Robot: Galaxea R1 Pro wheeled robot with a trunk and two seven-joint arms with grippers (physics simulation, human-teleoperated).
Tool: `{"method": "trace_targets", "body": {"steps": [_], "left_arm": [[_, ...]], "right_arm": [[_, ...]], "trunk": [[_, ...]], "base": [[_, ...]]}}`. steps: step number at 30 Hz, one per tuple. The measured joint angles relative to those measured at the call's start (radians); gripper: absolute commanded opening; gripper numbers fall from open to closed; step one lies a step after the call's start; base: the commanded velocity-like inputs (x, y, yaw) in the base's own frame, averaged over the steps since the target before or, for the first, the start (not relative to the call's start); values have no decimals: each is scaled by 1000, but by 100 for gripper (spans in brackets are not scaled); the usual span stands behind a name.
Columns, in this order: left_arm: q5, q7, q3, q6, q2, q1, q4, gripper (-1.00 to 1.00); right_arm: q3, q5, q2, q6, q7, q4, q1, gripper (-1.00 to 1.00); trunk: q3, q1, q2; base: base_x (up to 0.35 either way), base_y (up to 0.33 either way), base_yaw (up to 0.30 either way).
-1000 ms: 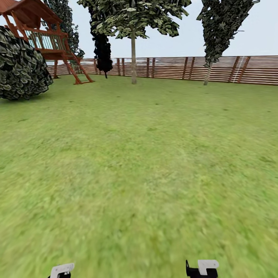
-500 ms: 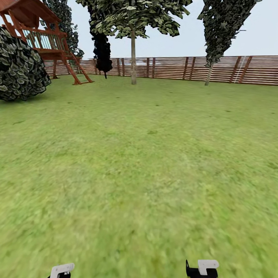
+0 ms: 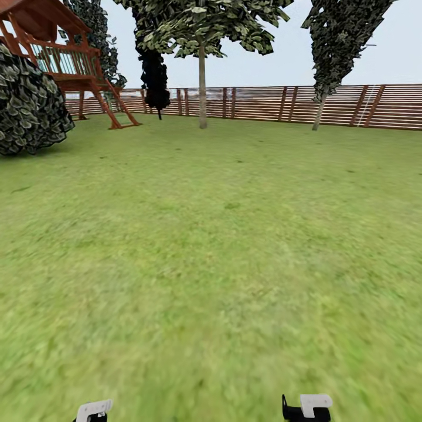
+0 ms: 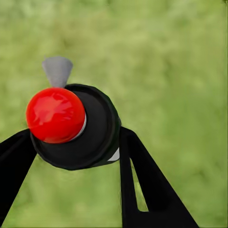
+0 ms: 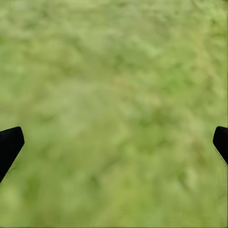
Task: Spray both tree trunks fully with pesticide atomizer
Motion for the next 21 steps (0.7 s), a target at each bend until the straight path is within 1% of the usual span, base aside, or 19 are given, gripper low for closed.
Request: {"method": "trace_targets", "body": {"steps": [21], "left_arm": [[3,0,2,2,-1,0,0,-100]], "right_arm": [[0,0,0,0,0,0,0,100]], "trunk": [[0,0,0]], "base": [[339,0,0]]}}
